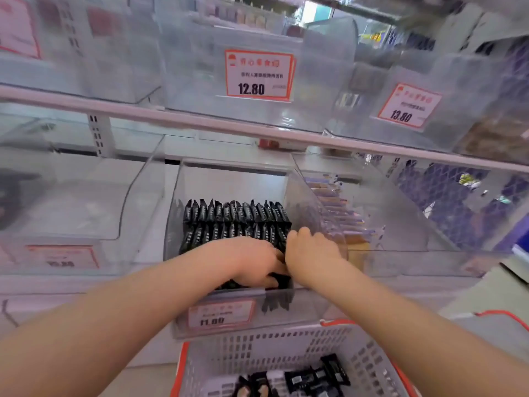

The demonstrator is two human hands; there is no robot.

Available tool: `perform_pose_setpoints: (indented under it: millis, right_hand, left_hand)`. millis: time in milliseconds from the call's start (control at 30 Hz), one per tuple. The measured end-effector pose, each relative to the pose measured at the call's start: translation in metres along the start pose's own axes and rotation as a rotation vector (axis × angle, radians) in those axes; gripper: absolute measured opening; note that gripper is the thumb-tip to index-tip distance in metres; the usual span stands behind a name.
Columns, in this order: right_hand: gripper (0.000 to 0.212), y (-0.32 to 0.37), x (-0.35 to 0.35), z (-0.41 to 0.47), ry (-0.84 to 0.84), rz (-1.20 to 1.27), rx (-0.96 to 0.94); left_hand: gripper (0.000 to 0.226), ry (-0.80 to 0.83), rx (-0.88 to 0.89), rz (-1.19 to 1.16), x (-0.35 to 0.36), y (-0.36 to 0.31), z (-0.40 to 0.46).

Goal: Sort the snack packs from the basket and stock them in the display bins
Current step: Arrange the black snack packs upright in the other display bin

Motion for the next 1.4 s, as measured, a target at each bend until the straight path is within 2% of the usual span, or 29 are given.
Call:
perform_pose_setpoints:
  millis: [100, 200, 333, 400, 467, 567, 700, 767, 833, 900, 1033, 1167, 1300, 1400]
  right_hand:
    - [0.044, 0.002, 0.01, 0.003, 0.139, -0.163, -0.084]
    - [0.054, 0.003, 0.014, -0.004, 0.254, -0.376, -0.233]
    - [0.069, 0.007, 0.016, -0.004, 0.391, -0.367, -0.315]
    - [0.069, 0.015, 0.018, -0.003, 0.385, -0.323, -0.334]
    - [0.07, 0.017, 0.016, 0.0, 0.306, -0.241, -0.34]
    - [0.073, 0.013, 0.011, -0.001, 0.275, -0.143, -0.408]
    - [0.052, 0.0, 0.002, -0.004, 0.357, -0.082, -0.41]
    - [0.03, 0.002, 0.001, -0.008, 0.322, -0.14, -0.408]
    - [0.022, 0.004, -0.002, -0.014, 0.27, -0.196, -0.396]
    - [0.009, -0.001, -0.013, -0.016, 0.207, -0.178, -0.38]
    - [0.013, -0.018, -0.027, -0.016, 0.13, -0.019, -0.326]
    - [0.021, -0.013, -0.021, -0.019, 0.142, -0.065, -0.345]
    - [0.02, -0.014, -0.018, -0.017, 0.155, -0.051, -0.348]
    - [0.011, -0.018, -0.019, -0.019, 0.156, 0.03, -0.316]
  left_hand:
    - [0.046, 0.032, 0.059, -0.06, 0.004, -0.001, -0.001]
    - [0.049, 0.03, 0.032, -0.07, 0.008, 0.009, -0.003]
    - [0.049, 0.011, -0.023, -0.161, 0.008, 0.019, -0.004]
    - [0.045, -0.026, -0.057, -0.208, 0.005, 0.021, -0.004]
    - [0.042, -0.063, -0.098, -0.238, 0.002, 0.024, -0.004]
    - [0.05, -0.077, -0.08, -0.258, -0.001, 0.022, -0.003]
    - [0.054, -0.054, -0.068, -0.185, 0.002, 0.019, 0.001]
    - [0.051, -0.1, -0.093, -0.211, -0.002, 0.021, 0.004]
    - [0.05, -0.176, -0.088, -0.183, -0.01, 0.019, 0.007]
    - [0.048, -0.264, -0.011, -0.104, -0.02, 0.008, 0.01]
    - [0.035, -0.304, 0.141, -0.015, -0.029, -0.009, 0.017]
    - [0.023, -0.34, 0.215, -0.019, -0.036, -0.016, 0.014]
    - [0.021, -0.437, 0.138, -0.017, -0.053, -0.004, 0.003]
    - [0.024, -0.373, 0.095, -0.045, -0.045, 0.002, 0.003]
Point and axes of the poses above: each hand's wrist, its own z-axis towards the middle knuckle, its own x-axis out of the palm, y = z × x, the point moved 9 cm from there along z, towards the middle knuckle
